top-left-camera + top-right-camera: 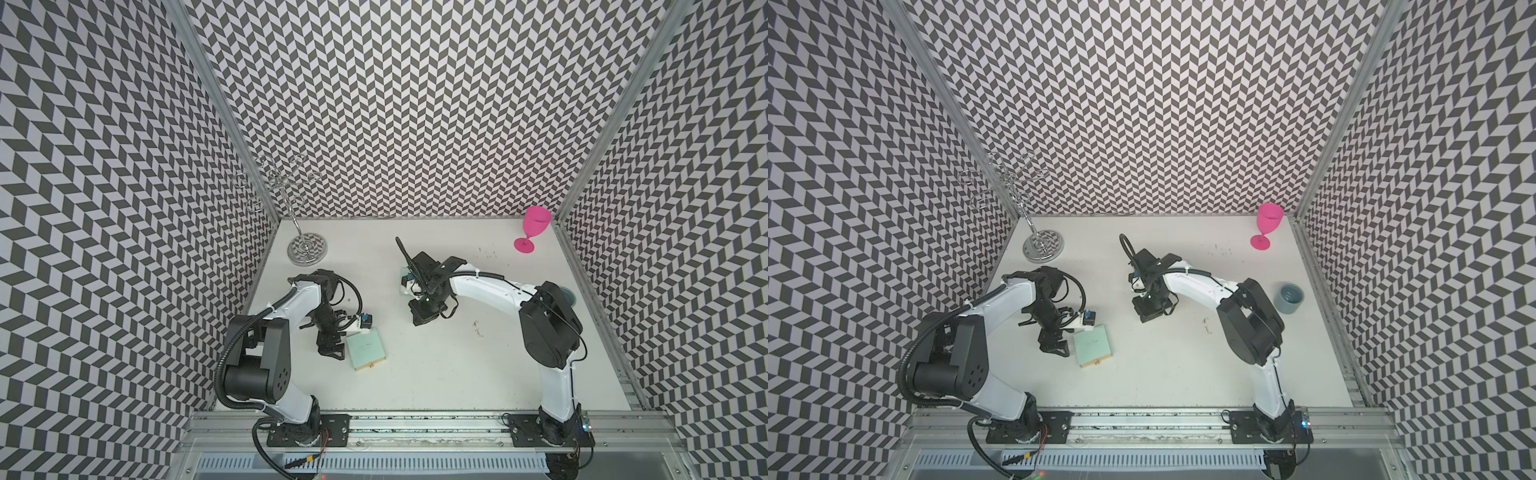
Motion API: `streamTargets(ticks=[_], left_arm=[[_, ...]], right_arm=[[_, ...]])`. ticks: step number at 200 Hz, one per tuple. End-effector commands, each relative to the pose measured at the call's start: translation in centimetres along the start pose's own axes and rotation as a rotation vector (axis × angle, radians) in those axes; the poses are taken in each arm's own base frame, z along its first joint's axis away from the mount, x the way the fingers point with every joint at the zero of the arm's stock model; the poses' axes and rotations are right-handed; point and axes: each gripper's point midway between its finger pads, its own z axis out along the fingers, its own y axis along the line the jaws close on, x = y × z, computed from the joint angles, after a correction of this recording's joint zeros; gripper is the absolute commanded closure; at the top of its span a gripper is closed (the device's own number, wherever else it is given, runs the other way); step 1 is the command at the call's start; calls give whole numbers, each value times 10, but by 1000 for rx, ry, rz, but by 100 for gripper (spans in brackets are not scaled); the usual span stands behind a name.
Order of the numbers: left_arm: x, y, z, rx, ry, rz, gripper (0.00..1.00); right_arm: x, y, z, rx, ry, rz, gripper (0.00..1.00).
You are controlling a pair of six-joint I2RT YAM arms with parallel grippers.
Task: Place the earrings into the drawer-style jewelry box
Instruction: Move the jewelry box to the center of the board.
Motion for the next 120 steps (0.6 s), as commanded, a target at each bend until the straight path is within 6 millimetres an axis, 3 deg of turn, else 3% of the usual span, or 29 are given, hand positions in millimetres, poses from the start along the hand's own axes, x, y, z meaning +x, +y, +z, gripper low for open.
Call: streamTargets(ticks=[1,63,120], left_arm=[[-14,13,-2,-33,-34,23,18],[-32,20,3,-58,-73,13,18],[-63,37,-3,-50,-166,-63,18]], right_arm=[[-9,11,-16,-28,-72,-11,90],[-1,11,-18,-36,-83,14,90],[2,6,-28,-2,-119,52,90]])
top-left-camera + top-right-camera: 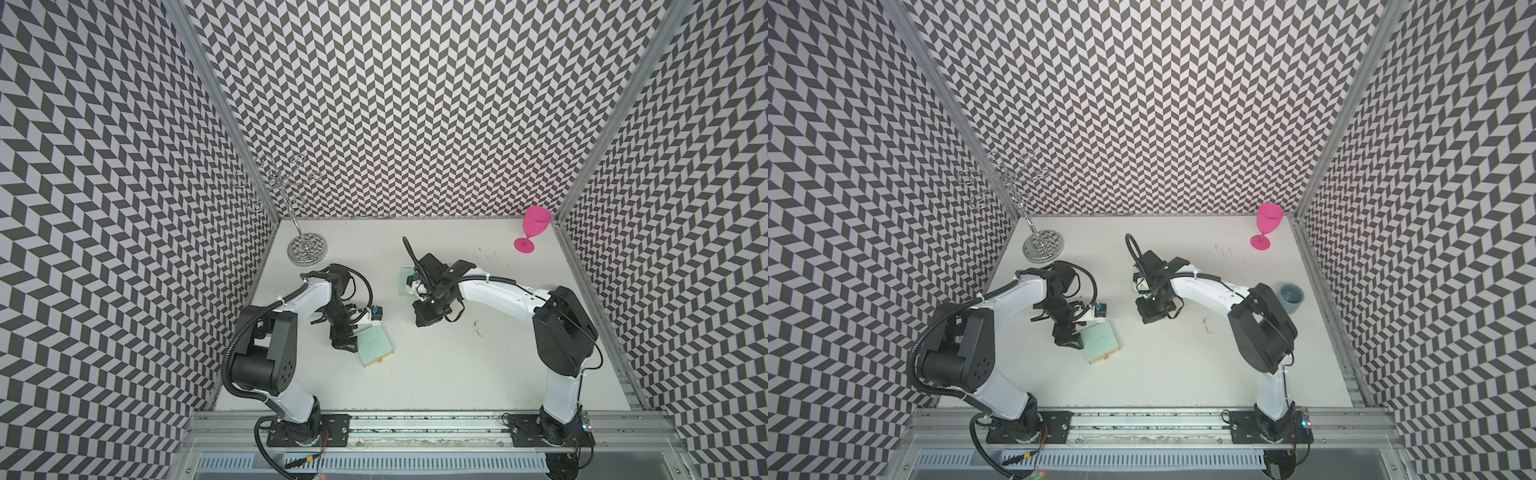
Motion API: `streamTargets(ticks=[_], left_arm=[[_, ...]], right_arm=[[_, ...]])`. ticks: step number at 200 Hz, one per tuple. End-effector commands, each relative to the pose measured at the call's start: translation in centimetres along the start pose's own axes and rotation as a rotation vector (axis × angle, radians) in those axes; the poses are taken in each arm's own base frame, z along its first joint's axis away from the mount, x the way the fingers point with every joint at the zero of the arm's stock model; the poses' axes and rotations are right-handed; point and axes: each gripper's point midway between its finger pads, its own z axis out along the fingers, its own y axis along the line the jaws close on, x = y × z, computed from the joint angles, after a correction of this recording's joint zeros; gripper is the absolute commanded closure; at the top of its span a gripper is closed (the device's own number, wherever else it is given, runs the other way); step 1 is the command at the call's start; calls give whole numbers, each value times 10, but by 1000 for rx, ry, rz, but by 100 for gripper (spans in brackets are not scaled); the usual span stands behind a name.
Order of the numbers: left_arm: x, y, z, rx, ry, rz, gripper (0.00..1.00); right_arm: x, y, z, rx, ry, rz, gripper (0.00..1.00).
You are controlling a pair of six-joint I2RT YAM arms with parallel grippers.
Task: Place the earrings into the drawer-style jewelry box
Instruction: Move the jewelry box to the center of the board.
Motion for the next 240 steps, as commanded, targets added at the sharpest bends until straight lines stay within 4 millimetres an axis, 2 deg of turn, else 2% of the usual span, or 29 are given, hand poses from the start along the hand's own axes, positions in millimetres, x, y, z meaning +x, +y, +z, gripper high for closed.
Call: streamTargets(ticks=[1,29,61,82,110,129,153,171,200,240], left_arm=[[-26,12,-5,-5,-85,-30,18],[-43,27,-10,-16,-131,-60,18],[-54,35,-9,5,-148,-86,18],[-47,35,-11,3,-116,-76,18],[-33,43,-41,-80,-117,-44,19],[-24,36,-56,-97,-101,-11,19],[-9,18,-43,-71,-46,19,19],[-9,9,-32,-43,-45,11,19],[-5,1,-13,-19,-24,15,19],[2,-4,-3,-13,19,54,19]], right_arm=[[-9,5,-18,6,-78,1,90],[-6,2,-21,20,-86,21,89],[3,-4,-18,32,-71,65,84],[10,-3,-17,23,-54,75,84],[16,-1,-21,9,-58,69,86],[19,-3,-19,12,-52,67,86],[15,-1,-14,0,-52,61,87],[11,-1,-12,-1,-53,57,87],[9,4,-8,-31,-37,50,88],[9,8,-4,-55,-20,42,88]])
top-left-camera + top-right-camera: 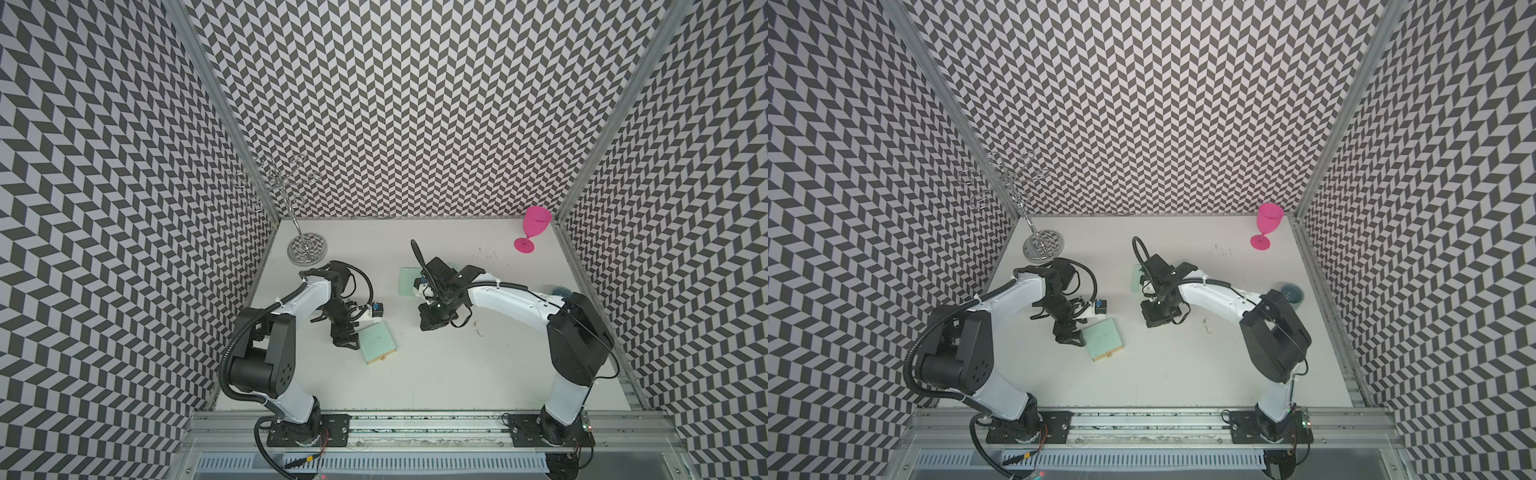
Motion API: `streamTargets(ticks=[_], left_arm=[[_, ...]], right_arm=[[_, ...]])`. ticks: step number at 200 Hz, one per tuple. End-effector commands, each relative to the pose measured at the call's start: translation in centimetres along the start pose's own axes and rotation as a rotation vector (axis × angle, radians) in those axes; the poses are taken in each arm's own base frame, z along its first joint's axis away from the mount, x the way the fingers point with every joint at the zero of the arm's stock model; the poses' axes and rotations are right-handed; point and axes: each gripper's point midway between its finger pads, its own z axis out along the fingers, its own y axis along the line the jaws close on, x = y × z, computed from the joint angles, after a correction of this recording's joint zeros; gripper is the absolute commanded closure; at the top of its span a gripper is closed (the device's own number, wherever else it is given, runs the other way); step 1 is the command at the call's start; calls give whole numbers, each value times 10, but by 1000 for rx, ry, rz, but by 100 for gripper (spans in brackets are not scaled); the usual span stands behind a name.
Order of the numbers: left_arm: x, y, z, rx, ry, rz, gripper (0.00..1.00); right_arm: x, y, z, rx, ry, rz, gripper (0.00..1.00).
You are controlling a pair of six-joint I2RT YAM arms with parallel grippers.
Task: Place the earrings into the drawer-style jewelry box
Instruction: Move the jewelry box to the center of the board.
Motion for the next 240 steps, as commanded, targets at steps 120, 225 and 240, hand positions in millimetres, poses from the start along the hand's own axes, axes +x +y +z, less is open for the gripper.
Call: streamTargets(ticks=[120,225,240], left_arm=[[-21,-15,32,40,24,84,19],[-73,-15,37,77,-66,41,19],[-78,-14,37,77,-71,42,19]], right_arm=[[1,16,30,-76,74,-55,88],[-45,-38,-14,72,-114,117,86],[-41,-41,-30,35,-133,141,86]])
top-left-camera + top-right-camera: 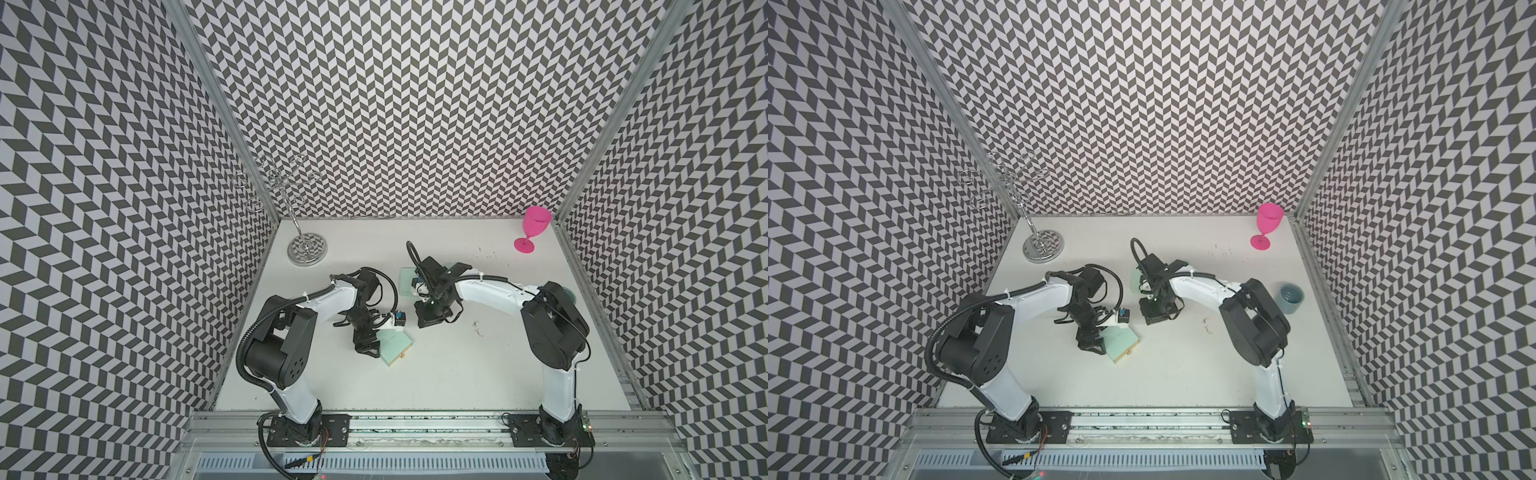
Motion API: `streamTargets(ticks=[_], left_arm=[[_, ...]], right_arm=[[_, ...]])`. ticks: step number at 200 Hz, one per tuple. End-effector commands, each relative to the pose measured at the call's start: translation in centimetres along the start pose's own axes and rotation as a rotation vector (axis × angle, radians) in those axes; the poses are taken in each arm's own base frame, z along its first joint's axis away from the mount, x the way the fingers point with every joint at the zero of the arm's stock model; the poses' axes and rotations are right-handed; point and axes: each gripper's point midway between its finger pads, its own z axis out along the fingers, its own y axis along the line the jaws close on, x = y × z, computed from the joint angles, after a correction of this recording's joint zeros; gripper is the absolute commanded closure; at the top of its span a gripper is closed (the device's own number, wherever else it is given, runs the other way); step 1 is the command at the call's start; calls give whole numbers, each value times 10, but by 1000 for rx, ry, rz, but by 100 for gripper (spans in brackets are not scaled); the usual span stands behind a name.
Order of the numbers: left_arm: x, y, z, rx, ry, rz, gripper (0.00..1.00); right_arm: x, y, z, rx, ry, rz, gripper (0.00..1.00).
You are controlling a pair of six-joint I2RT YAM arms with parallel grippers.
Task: Place the earrings into the drawer-style jewelry box
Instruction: Move the jewelry box to the center of the board.
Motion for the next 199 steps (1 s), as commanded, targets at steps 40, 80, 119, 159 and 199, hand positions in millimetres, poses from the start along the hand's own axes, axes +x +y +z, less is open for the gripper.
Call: streamTargets(ticks=[40,80,119,159,199], left_arm=[[-35,2,3,11,-68,18,19],[-53,8,9,21,-82,15,19],[-59,10,9,40,-93,-1,19],[-60,9,4,28,-93,6,19],[-58,3,3,28,-89,8,19]], right_arm=[[41,-5,-38,-101,5,50,86],[69,4,-33,-202,33,95,83],[82,12,-22,-262,82,96,83],[73,14,-4,-260,100,81,83],[65,11,18,-213,132,60,83]])
